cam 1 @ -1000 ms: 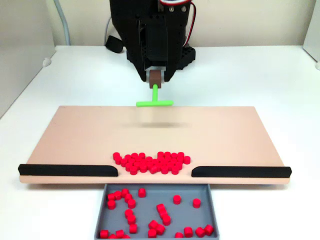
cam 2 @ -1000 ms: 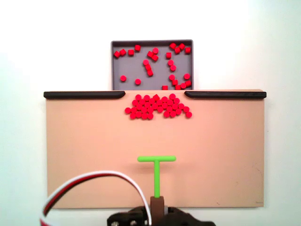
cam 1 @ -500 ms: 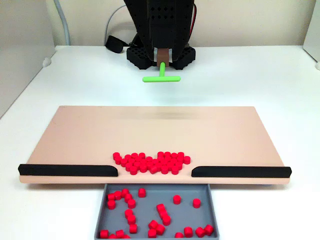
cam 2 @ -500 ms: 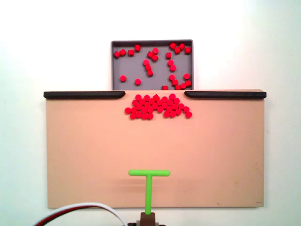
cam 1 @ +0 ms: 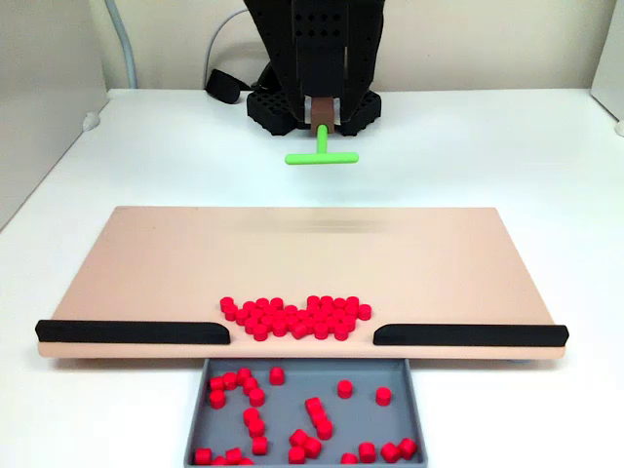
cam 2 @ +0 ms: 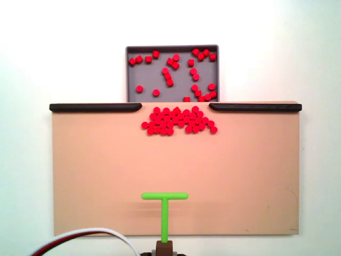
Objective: Gather the bottom side granules
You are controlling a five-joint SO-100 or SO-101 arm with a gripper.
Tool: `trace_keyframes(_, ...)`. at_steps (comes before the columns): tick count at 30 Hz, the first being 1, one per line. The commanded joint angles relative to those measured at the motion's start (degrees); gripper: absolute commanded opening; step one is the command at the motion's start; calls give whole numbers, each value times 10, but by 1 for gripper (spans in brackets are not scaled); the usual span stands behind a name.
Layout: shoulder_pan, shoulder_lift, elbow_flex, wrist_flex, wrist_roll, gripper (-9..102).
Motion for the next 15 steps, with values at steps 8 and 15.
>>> trace_keyframes(8, 9, 6, -12, 2, -20, 0)
trace_keyframes(15, -7, 8, -12, 1, 4, 0)
